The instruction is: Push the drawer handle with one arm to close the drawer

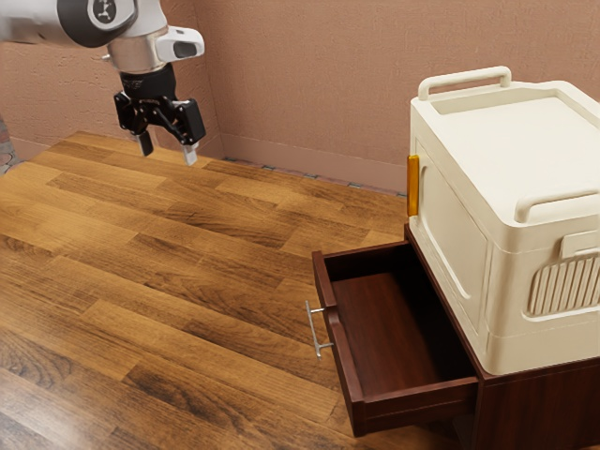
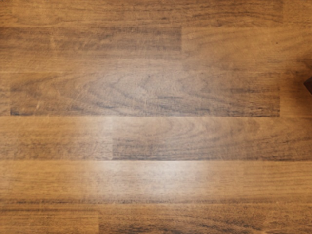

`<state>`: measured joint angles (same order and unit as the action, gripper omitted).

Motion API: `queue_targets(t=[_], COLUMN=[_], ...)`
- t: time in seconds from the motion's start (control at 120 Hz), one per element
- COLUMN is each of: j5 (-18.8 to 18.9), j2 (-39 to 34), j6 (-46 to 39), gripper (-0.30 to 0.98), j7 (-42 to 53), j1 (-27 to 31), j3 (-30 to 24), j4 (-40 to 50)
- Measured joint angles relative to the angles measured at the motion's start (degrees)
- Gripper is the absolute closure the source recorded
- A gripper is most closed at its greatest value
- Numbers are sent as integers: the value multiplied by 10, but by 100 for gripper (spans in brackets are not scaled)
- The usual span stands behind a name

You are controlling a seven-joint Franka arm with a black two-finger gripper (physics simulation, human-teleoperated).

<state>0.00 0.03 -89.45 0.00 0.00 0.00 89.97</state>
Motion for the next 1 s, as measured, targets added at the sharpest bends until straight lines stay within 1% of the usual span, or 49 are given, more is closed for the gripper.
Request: queue_targets(t=[0.042, 0.083, 0.133, 0.2, 0.3, 0.4, 0.417, 0.442, 0.492, 0.542, 0.567, 0.667, 0.717, 0.733, 0.75, 0.817, 0.867, 0.925, 1.0], j5=[-12, -20, -27, -33, -38, -39, -39, -34, -25, -20, -11, 11, 16, 17, 19, 24, 25, 24, 18], j2=[20, 29, 33, 35, 36, 36, 37, 34, 29, 28, 27, 28, 22, 19, 4, -123, -186, -235, -271], j6=[24, 43, 61, 80, 99, 110, 112, 119, 133, 141, 144, 152, 155, 155, 152, 104, 63, 17, -44], gripper=[0, 0, 0, 0, 0, 0, 0, 0, 0, 0, 0, 0, 0, 0, 0, 0, 0, 0, 4], j7=[5, 10, 15, 21, 30, 37, 38, 40, 55, 83, 97, 148, 170, 177, 184, 208, 223, 240, 259], j1=[-46, -62, -57, -33, -2, -2, -3, -5, -15, -28, -35, -76, -81, -80, -77, -66, -58, -47, -47], j3=[49, 71, 83, 88, 90, 90, 89, 85, 76, 67, 61, 49, 31, 22, 11, -24, -54, -81, -92], j4=[-69, -100, -117, -125, -127, -128, -132, -168, -231, -260, -272, -290, -285, -278, -251, -30, 104, 210, 311])
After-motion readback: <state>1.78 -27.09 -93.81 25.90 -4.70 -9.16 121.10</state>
